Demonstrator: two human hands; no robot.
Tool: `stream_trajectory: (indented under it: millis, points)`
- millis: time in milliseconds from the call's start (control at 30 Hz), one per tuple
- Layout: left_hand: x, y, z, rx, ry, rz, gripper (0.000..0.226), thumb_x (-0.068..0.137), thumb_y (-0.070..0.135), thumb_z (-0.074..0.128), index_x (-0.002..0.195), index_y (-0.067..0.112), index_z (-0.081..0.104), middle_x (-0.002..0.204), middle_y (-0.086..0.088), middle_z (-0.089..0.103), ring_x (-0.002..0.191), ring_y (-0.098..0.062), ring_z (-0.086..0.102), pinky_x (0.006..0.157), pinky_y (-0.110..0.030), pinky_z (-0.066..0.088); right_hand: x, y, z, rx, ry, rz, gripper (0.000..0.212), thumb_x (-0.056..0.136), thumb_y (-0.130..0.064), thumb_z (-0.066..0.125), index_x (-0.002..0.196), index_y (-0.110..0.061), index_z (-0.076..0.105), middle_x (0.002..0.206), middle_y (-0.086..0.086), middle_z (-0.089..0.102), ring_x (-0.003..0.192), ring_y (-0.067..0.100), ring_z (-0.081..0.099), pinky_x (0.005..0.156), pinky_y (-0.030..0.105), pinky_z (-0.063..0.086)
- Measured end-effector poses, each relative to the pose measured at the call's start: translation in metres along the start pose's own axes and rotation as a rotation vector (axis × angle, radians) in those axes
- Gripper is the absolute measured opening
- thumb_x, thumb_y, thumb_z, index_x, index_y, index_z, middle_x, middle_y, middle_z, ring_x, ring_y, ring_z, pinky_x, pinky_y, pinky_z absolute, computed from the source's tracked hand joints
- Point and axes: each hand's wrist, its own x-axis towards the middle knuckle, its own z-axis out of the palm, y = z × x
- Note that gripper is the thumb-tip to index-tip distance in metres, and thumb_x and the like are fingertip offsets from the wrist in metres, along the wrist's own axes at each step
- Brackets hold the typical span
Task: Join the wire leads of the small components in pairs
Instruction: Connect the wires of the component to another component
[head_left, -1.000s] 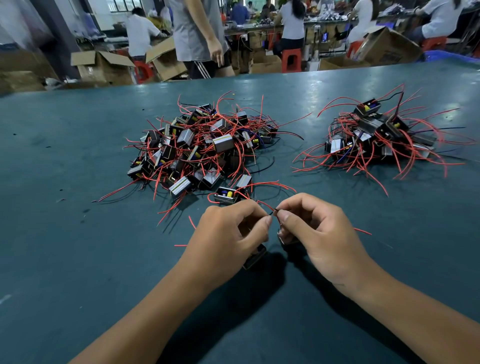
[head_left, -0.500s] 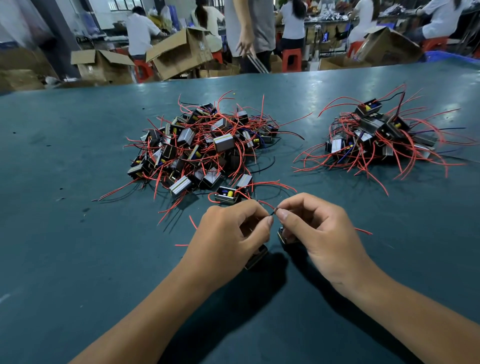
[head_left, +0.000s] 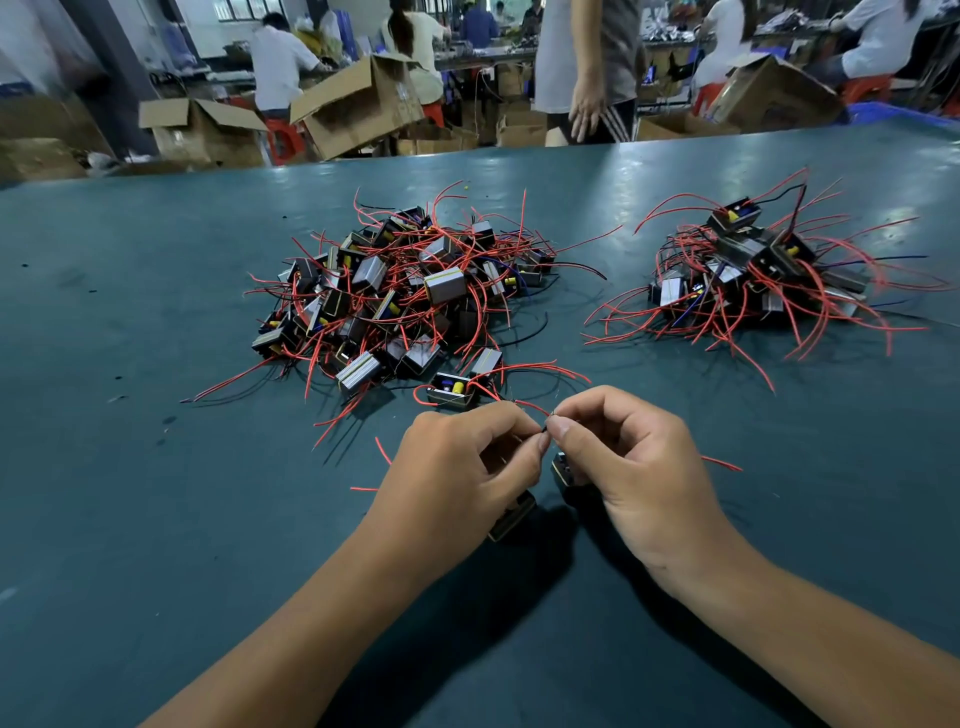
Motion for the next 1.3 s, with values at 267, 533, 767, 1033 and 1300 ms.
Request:
stream_trajectory:
  millis: [267, 533, 767, 1033, 1300]
  points:
    - [0.001, 0.0, 0.002, 0.01, 0.002, 0.02, 0.009, 0.092, 0.03, 0.065, 0.085, 0.025, 0.069, 0.066, 0.008, 0.069, 0.055, -0.013, 0.064, 0.053, -0.035, 0.053, 0.002, 0.0, 0.0, -0.016, 0.008, -0.014, 0.017, 0.091, 0.0, 0.064, 0.077, -0.011, 0.065, 0.058, -0.011, 0.058, 0.053, 0.007, 0.047, 0.052, 0.019, 0.04]
    - [0.001, 0.001, 0.001, 0.012, 0.012, 0.035, 0.009, 0.092, 0.03, 0.066, 0.087, 0.024, 0.071, 0.064, 0.004, 0.067, 0.053, -0.016, 0.062, 0.052, -0.035, 0.052, 0.002, 0.002, -0.002, -0.019, -0.013, -0.026, 0.015, 0.091, 0.0, 0.063, 0.079, -0.008, 0.065, 0.059, -0.009, 0.058, 0.054, 0.008, 0.045, 0.051, 0.018, 0.038]
    - [0.002, 0.012, -0.008, 0.03, 0.109, 0.061, 0.009, 0.091, 0.032, 0.065, 0.094, 0.025, 0.071, 0.068, 0.014, 0.064, 0.045, -0.014, 0.056, 0.047, -0.022, 0.044, 0.001, 0.002, -0.002, -0.053, -0.038, -0.051, 0.009, 0.087, -0.013, 0.067, 0.079, -0.013, 0.064, 0.062, -0.005, 0.054, 0.057, 0.01, 0.042, 0.053, 0.021, 0.035]
    - [0.006, 0.023, -0.016, 0.069, 0.02, 0.045, 0.015, 0.091, 0.031, 0.065, 0.081, 0.021, 0.068, 0.062, 0.011, 0.056, 0.056, -0.005, 0.046, 0.055, -0.018, 0.033, -0.002, -0.001, -0.005, -0.222, -0.105, -0.136, 0.004, 0.086, -0.023, 0.062, 0.082, -0.024, 0.063, 0.053, -0.009, 0.036, 0.05, 0.01, 0.031, 0.048, 0.025, 0.029]
    - [0.01, 0.03, -0.017, -0.313, -0.103, -0.371, 0.032, 0.092, 0.012, 0.062, 0.06, 0.016, 0.061, 0.048, 0.011, 0.035, 0.042, -0.006, 0.025, 0.04, -0.018, 0.021, -0.004, -0.006, -0.008, -0.506, -0.114, -0.379, 0.006, 0.085, -0.01, 0.065, 0.081, -0.014, 0.065, 0.059, -0.006, 0.046, 0.055, 0.009, 0.041, 0.054, 0.014, 0.034]
